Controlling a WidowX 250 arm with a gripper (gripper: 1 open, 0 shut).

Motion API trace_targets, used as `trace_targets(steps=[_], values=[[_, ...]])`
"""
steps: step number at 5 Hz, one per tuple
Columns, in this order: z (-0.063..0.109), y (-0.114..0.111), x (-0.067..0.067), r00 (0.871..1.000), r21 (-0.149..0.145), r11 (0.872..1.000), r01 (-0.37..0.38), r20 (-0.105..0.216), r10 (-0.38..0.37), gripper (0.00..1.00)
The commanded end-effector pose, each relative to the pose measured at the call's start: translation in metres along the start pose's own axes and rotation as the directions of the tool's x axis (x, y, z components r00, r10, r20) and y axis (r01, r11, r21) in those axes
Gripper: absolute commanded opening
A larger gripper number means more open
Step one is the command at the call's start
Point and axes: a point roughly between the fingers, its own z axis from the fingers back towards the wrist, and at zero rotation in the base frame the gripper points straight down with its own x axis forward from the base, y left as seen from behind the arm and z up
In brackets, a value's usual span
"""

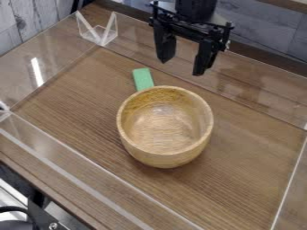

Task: Put green object into wooden bowl

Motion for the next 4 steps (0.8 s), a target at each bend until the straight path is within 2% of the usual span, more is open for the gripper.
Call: trace_targets(steps=[1,2,3,4], values=[[-0.016,-0.001,-0.003,0.996,-0.010,0.996,-0.089,-0.013,0.089,1.00],[-0.031,0.024,0.002,0.962,-0.043,0.961,-0.274,-0.012,0.273,1.00],[-0.038,0.046,0.004,0.897,-0.088,0.893,-0.441,-0.002,0.442,1.00],[-0.045,0.058,0.009,0.821,-0.131,0.814,-0.566,-0.002,0.571,1.00]])
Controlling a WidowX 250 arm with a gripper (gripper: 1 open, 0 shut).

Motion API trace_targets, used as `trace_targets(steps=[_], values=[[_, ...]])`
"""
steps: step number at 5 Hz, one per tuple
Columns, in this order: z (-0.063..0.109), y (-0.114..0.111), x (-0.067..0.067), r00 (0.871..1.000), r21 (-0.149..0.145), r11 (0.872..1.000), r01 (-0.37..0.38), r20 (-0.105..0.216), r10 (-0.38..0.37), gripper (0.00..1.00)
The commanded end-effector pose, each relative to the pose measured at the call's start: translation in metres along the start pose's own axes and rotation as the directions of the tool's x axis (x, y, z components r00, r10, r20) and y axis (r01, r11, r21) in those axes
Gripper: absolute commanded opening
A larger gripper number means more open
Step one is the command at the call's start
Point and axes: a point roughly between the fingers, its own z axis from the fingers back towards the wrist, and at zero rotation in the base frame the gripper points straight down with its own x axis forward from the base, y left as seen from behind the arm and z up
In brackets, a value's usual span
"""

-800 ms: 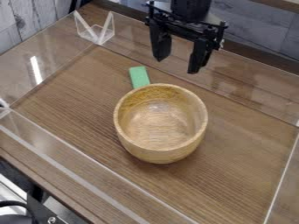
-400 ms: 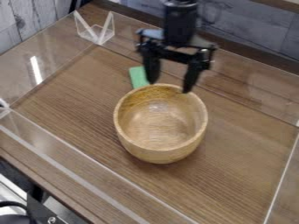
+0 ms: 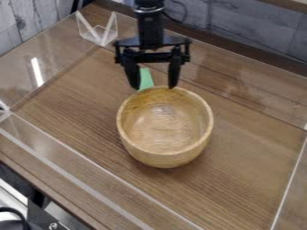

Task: Put green object into wooden bowl

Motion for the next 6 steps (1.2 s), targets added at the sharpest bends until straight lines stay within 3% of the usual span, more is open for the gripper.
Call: trace_targets(steps=[1,3,5,6], values=[[0.009,0.007,0.003,0.997,-0.040,0.997,-0.062,0.040,0.063,1.00],[0.008,0.015,0.007,0.991,-0.083,0.990,-0.116,0.058,0.121,1.00],[-0.018,0.031,0.032,0.978,-0.114,0.977,-0.180,0.081,0.190,1.00],[-0.015,0.026,0.032,0.982,-0.126,0.979,-0.163,0.080,0.174,1.00]])
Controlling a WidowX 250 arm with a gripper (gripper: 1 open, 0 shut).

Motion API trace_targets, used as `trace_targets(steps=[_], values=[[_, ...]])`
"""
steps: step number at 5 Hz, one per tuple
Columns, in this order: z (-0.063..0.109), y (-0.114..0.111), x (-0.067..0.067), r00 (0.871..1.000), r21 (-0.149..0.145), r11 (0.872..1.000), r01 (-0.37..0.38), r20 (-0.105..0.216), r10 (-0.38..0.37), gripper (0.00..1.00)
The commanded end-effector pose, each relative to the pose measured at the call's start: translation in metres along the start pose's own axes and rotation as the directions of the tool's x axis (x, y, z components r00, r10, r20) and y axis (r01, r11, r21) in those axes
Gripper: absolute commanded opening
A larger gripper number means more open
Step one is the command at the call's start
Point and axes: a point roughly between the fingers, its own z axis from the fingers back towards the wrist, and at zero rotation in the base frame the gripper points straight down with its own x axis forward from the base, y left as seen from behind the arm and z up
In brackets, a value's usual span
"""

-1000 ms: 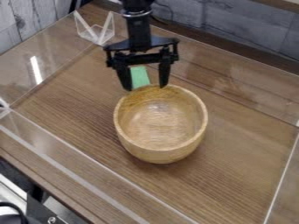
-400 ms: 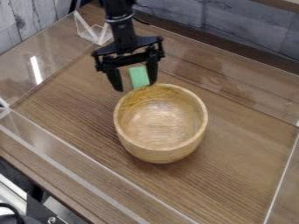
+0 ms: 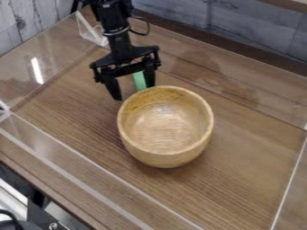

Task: Put green object into wooden bowl

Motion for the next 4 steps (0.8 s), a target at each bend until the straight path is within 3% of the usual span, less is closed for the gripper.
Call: trace_targets(steps=[1,3,4], values=[[0.020,-0.013,0.004,0.998,-0.038,0.998,0.044,0.042,-0.042,1.00],[0.034,-0.040,-0.018,0.994,-0.058,0.993,0.099,0.047,-0.096,1.00],[0.045,-0.034,-0.017,0.995,-0.054,0.996,0.066,0.072,-0.062,1.00]])
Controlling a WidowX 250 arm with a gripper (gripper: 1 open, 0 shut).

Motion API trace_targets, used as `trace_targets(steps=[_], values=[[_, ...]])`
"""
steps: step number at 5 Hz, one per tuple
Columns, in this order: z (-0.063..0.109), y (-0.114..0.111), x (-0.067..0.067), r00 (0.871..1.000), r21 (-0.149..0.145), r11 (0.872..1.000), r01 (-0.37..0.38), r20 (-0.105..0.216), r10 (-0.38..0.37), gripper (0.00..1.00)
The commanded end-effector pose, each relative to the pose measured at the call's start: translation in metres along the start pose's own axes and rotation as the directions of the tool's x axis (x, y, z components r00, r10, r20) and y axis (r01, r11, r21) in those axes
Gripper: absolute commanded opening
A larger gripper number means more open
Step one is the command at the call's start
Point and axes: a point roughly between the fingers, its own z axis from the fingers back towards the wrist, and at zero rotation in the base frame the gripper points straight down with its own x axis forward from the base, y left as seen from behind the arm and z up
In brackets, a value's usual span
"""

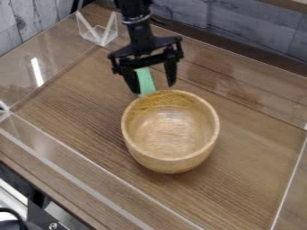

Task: Put green object into wooden bowl

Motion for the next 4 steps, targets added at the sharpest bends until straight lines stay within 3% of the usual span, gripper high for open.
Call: trace_targets(steps=[1,3,4], values=[[0.024,0.004,0.008,0.996,-0.017,0.999,-0.030,0.081,0.032,1.00],[0.004,0.013,0.014,0.990,-0.007,0.999,-0.052,0.129,0.052,1.00],[-0.001,0.007,0.024,0.987,-0.004,0.998,-0.058,0.148,0.058,1.00]])
